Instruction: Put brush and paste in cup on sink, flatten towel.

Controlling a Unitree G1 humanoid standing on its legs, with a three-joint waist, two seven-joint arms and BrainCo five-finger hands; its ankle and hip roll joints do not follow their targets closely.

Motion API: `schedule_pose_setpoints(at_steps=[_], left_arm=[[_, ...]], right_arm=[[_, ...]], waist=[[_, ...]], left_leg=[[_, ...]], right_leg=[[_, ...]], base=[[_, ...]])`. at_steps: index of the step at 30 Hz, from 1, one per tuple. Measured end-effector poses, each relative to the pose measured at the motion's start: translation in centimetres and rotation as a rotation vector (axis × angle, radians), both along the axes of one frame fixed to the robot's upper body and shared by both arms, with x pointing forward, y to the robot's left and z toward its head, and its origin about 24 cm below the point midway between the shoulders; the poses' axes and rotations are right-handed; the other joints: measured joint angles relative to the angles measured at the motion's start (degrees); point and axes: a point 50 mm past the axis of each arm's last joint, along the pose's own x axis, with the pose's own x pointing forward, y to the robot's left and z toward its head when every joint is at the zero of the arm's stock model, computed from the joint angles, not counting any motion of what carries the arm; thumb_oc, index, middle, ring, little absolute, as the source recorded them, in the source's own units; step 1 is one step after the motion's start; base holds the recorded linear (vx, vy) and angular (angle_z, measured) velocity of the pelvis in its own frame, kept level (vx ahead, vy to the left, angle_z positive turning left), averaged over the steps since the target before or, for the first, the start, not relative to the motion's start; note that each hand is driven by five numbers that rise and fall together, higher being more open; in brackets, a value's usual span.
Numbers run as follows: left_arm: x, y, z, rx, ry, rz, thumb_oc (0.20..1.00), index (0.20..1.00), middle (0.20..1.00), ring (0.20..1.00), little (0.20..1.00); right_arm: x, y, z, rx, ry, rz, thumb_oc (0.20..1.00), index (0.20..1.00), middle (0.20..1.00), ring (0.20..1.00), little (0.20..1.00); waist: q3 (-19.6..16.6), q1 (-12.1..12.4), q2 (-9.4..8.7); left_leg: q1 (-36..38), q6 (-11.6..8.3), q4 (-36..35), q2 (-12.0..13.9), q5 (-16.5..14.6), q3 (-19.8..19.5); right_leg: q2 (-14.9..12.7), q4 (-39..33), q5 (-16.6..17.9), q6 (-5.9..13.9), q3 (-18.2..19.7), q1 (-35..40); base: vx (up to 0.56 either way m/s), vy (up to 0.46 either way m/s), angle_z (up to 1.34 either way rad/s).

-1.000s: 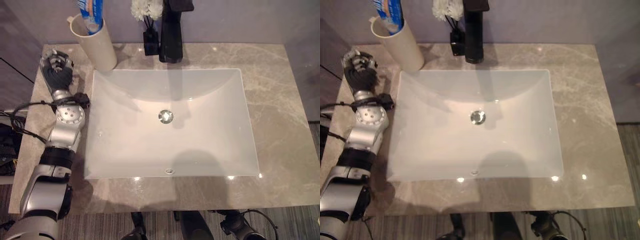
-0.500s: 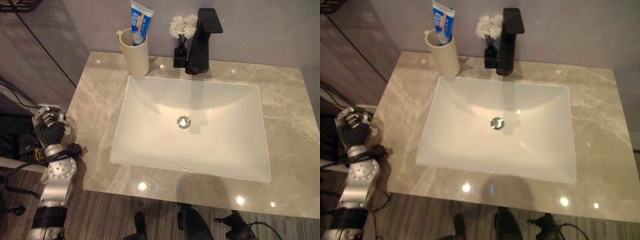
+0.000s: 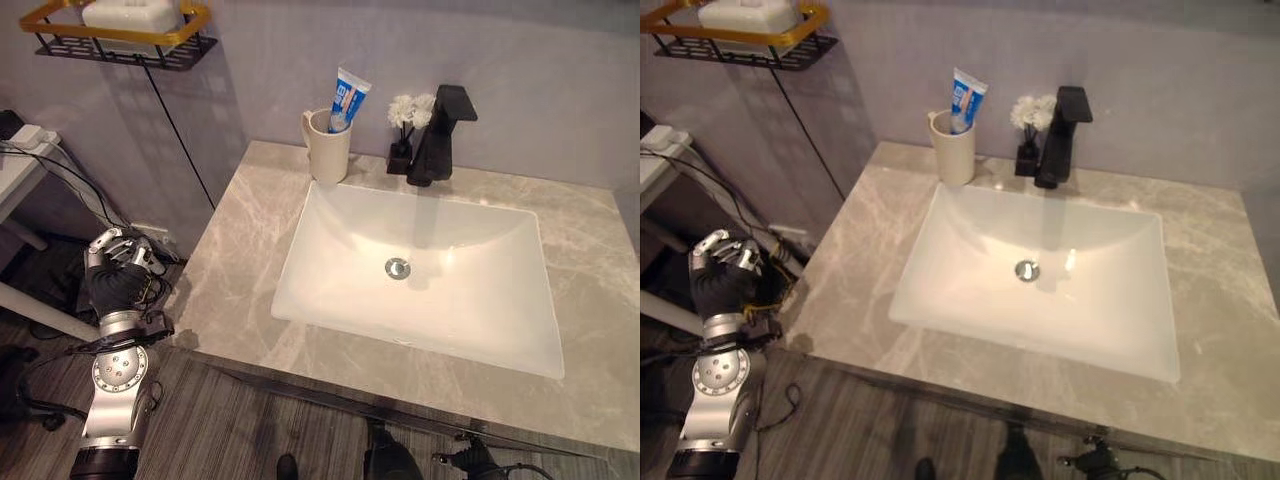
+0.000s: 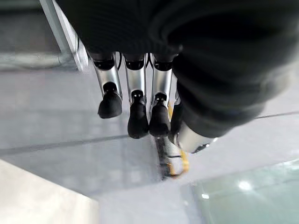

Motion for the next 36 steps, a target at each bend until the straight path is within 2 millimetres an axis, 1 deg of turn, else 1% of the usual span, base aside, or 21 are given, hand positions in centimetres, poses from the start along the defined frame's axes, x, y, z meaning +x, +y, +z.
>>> schedule_pose_setpoints(at_steps=[4,9,10,16,17,18,19,20,21,22,24,25,26,27,28,29,30,31,32,34,36], left_arm=[[-0.1,-2.7,2.1,0.044,-0.083,-0.203,0.200,0.200,0.200,0.200,0.200],[-0.1,-5.0,2.1,0.080,-0.079,-0.349,0.200,0.200,0.200,0.200,0.200],[0.0,-5.2,2.1,0.088,-0.080,-0.370,0.200,0.200,0.200,0.200,0.200],[0.5,-6.6,2.0,0.093,-0.074,-0.437,0.200,0.200,0.200,0.200,0.200],[0.5,-6.6,2.0,0.097,-0.070,-0.442,0.200,0.200,0.200,0.200,0.200],[0.6,-6.5,1.9,0.100,-0.066,-0.440,0.200,0.200,0.200,0.200,0.200],[1.0,-6.2,2.0,0.113,-0.060,-0.429,0.200,0.200,0.200,0.200,0.200],[0.8,-6.0,1.5,0.094,-0.044,-0.414,0.200,0.200,0.200,0.200,0.200],[0.7,-5.8,1.2,0.092,-0.029,-0.407,0.200,0.200,0.200,0.200,0.200],[0.6,-5.5,1.1,0.087,-0.023,-0.395,0.200,0.200,0.200,0.200,0.200],[0.2,-4.9,0.9,0.086,-0.012,-0.369,0.200,0.200,0.200,0.200,0.200],[0.3,-4.9,1.0,0.086,-0.016,-0.371,0.200,0.200,0.200,0.200,0.200],[0.3,-5.2,0.5,0.077,0.003,-0.382,0.200,0.200,0.200,0.200,0.200],[0.3,-5.4,0.0,0.056,0.012,-0.380,0.200,0.200,0.200,0.200,0.200],[1.1,-5.3,0.6,0.076,0.002,-0.382,0.200,0.200,0.200,0.200,0.200],[1.8,-6.1,1.3,0.068,-0.035,-0.408,0.200,0.200,0.200,0.200,0.200],[2.4,-7.5,1.2,0.004,-0.057,-0.430,0.200,0.200,0.200,0.200,0.200],[2.1,-7.7,0.9,0.010,-0.044,-0.442,0.200,0.200,0.200,0.200,0.200],[1.7,-7.7,0.5,0.019,-0.023,-0.450,0.200,0.200,0.200,0.200,0.200],[1.4,-8.0,0.0,0.008,-0.005,-0.457,0.200,0.200,0.200,0.200,0.200],[1.4,-8.1,-0.1,0.010,-0.003,-0.461,0.200,0.200,0.200,0.200,0.200]], right_arm=[[-0.4,0.4,-0.2,0.015,0.006,-0.001,1.000,1.000,1.000,1.000,1.000],[-0.5,0.1,-0.2,0.021,0.002,-0.035,1.000,1.000,1.000,1.000,1.000],[-1.5,0.1,-0.4,0.026,0.024,-0.042,1.000,1.000,1.000,1.000,1.000],[-4.5,-0.5,-0.9,0.022,0.102,-0.120,1.000,1.000,1.000,1.000,1.000],[-4.5,-0.3,-0.9,0.029,0.103,-0.126,1.000,1.000,1.000,1.000,1.000],[-4.0,-0.1,-1.0,0.035,0.091,-0.132,1.000,1.000,1.000,1.000,1.000],[-2.0,0.8,-0.8,0.053,0.037,-0.116,1.000,1.000,1.000,1.000,1.000],[-1.3,1.5,-0.9,0.072,0.029,-0.126,1.000,1.000,1.000,1.000,1.000],[-1.2,1.4,-0.9,0.073,0.026,-0.135,1.000,1.000,1.000,1.000,1.000],[-1.3,1.2,-0.8,0.066,0.029,-0.138,1.000,1.000,1.000,1.000,1.000],[-1.3,1.0,-0.8,0.057,0.025,-0.139,1.000,1.000,1.000,1.000,1.000],[-1.1,1.2,-0.8,0.063,0.022,-0.135,1.000,1.000,1.000,1.000,1.000],[0.1,1.0,-0.4,0.056,-0.014,-0.118,1.000,1.000,1.000,1.000,1.000],[2.2,1.2,0.3,0.062,-0.077,-0.083,1.000,1.000,1.000,1.000,1.000],[5.5,2.4,1.4,0.091,-0.199,-0.041,1.000,1.000,1.000,1.000,1.000],[5.4,1.9,1.6,0.075,-0.206,-0.046,1.000,1.000,1.000,1.000,1.000],[3.6,1.3,1.0,0.066,-0.160,-0.083,1.000,1.000,1.000,1.000,1.000],[2.4,1.2,0.7,0.062,-0.128,-0.094,1.000,1.000,1.000,1.000,1.000],[0.3,1.0,0.0,0.058,-0.071,-0.112,1.000,1.000,1.000,1.000,1.000],[-2.5,-0.2,-0.4,0.021,0.008,-0.134,1.000,1.000,1.000,1.000,1.000],[-3.8,-1.5,-0.3,-0.014,0.048,-0.161,1.000,1.000,1.000,1.000,1.000]], waist=[[-1.02,-1.19,-0.87],[-1.13,-3.02,-1.25],[-1.27,-4.15,-1.89],[-0.47,-5.20,-3.71],[0.13,-5.30,-4.30],[0.72,-5.00,-4.23],[1.32,-4.63,-2.93],[1.82,-2.67,-0.04],[2.04,-1.61,0.24],[1.90,-0.50,0.02],[1.55,0.89,-0.38],[0.80,1.60,-1.51],[1.14,1.58,-0.36],[1.38,2.61,0.16],[1.35,1.70,-0.30],[1.88,0.41,1.46],[2.83,0.31,2.93],[2.69,0.57,2.88],[1.92,0.63,2.25],[1.03,1.37,2.67],[0.92,1.49,3.69]], left_leg=[[1.03,0.32,0.02,-0.99,-0.08,0.00],[2.66,1.33,-0.05,-1.93,-0.78,1.34],[2.73,1.58,-0.17,-2.13,-0.93,1.56],[2.30,2.01,1.85,-2.52,-1.27,2.74],[2.20,2.07,2.73,-2.51,-1.57,3.71],[0.70,2.62,4.81,-2.03,-2.35,5.60],[-3.35,3.04,6.99,1.58,-2.76,8.92],[-4.22,1.63,6.09,6.30,-1.42,12.66],[-3.50,1.32,5.45,7.43,-1.08,13.77],[-3.03,1.33,5.47,7.69,-1.16,15.58],[-1.52,0.85,5.15,7.99,-1.59,17.70],[-1.56,-0.15,6.31,7.26,-2.14,18.97],[-2.49,0.04,8.48,8.07,-2.29,19.32],[-4.42,1.12,13.04,9.70,-2.71,21.31],[-6.04,2.61,7.22,7.33,-2.71,23.26],[-5.01,-1.05,3.31,8.94,1.15,23.40],[-4.60,-1.52,3.92,10.75,1.68,24.16],[-4.08,-1.79,4.28,11.23,0.93,24.71],[-3.31,-2.47,4.99,11.02,0.59,25.18],[-2.66,-3.47,4.62,11.52,1.83,24.97],[-2.56,-3.23,4.79,12.84,2.85,25.11]], right_leg=[[-0.86,0.79,-0.29,0.88,0.35,0.48],[-1.49,3.20,-1.67,1.92,2.74,0.19],[-1.45,3.21,-1.69,2.03,3.46,0.09],[-1.13,7.67,-2.78,3.16,4.44,-1.83],[-0.81,7.48,-1.10,2.28,4.31,-1.97],[0.18,4.84,4.48,2.48,3.79,-2.41],[3.11,5.75,6.00,0.81,1.90,-5.27],[5.75,26.05,-9.62,-2.89,-7.80,-10.39],[5.61,30.18,-12.71,-2.99,-10.16,-8.74],[3.80,32.48,-16.70,-2.99,-12.27,-6.84],[1.41,27.83,-18.77,-1.80,-14.40,-0.73],[1.38,23.06,-20.35,-1.28,-12.08,2.78],[3.43,17.88,-19.36,-2.49,-11.33,3.79],[7.01,9.40,-11.86,-2.45,-6.94,4.15],[7.30,0.19,-3.60,-2.32,-4.98,4.48],[7.88,2.71,-9.17,-3.48,-9.53,4.21],[7.07,10.54,-14.42,-4.67,-14.12,2.57],[6.59,15.10,-16.31,-4.67,-13.54,2.28],[5.71,18.86,-20.15,-4.62,-13.15,2.43],[7.00,17.01,-20.63,-5.70,-12.44,3.45],[8.87,15.20,-19.55,-7.15,-12.12,4.33]], base=[[-0.06,0.059,0.00],[-0.04,0.042,-0.14],[-0.07,0.038,-0.08],[-0.17,0.041,-0.06],[-0.17,-0.009,-0.45],[-0.25,-0.041,-0.81],[-0.22,-0.057,-1.36],[-0.21,-0.054,-1.44],[-0.07,-0.045,-1.25],[0.06,-0.008,-0.95],[0.02,-0.036,-0.86],[-0.14,-0.137,-0.91],[-0.14,-0.162,-1.66],[-0.12,-0.231,-2.66],[-0.06,-0.285,-2.30],[-0.06,-0.370,-1.53],[-0.03,-0.270,-0.34],[-0.05,-0.207,-0.43],[-0.03,-0.133,-0.27],[-0.04,-0.197,-0.12],[-0.02,-0.169,-0.19]])
